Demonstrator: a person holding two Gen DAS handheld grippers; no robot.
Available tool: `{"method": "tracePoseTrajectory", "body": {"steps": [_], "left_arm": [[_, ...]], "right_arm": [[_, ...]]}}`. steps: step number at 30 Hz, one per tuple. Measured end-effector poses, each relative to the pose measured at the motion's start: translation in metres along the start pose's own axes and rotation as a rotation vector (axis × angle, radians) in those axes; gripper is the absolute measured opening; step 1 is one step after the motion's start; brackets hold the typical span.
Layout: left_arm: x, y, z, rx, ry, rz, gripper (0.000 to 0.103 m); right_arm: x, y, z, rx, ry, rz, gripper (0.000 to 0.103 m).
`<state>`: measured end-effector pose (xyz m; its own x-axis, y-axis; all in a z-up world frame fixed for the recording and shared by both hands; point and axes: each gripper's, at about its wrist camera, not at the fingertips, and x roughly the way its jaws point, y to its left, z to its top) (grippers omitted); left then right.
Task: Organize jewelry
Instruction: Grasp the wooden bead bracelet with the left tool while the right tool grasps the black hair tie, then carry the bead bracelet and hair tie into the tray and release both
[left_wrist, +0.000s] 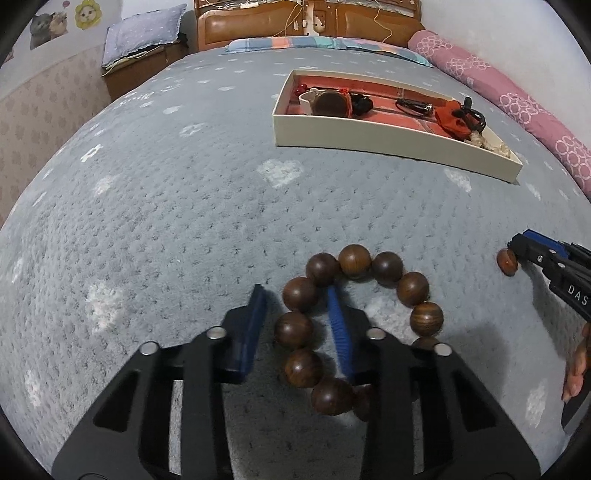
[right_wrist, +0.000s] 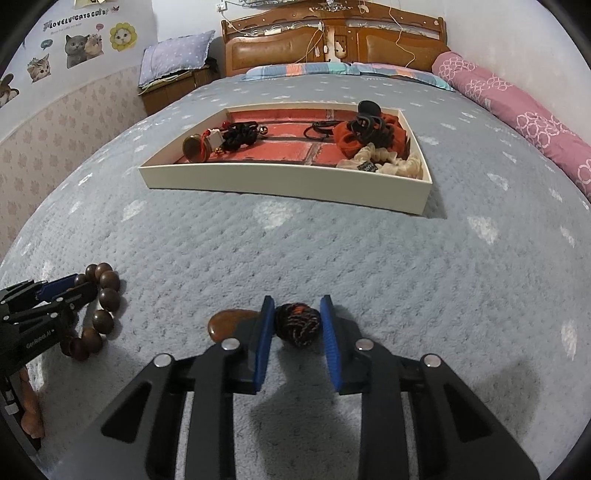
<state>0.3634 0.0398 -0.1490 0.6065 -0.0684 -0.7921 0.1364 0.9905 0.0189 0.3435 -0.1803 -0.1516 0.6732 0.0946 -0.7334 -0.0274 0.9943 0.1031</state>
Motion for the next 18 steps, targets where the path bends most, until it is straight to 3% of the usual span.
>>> {"method": "tracePoseTrajectory", "body": {"steps": [1, 10, 18], "left_arm": [[0.0, -0.001, 0.0, 0.003, 0.0, 0.003, 0.018], [-0.017, -0.008, -0.001, 0.031, -0.063, 0.032, 0.018], [-0.05, -0.013, 0.015, 0.008, -0.158, -0.032, 0.018]], "right_arm": [[-0.001, 0.0, 0.0, 0.0, -0.004, 0.0, 0.023], [-0.021, 0.002, 0.001, -0.02, -0.073, -0.004, 0.023], [-0.039, 0.003, 0.012, -0.024, -0.124, 0.003, 0.023]]}}
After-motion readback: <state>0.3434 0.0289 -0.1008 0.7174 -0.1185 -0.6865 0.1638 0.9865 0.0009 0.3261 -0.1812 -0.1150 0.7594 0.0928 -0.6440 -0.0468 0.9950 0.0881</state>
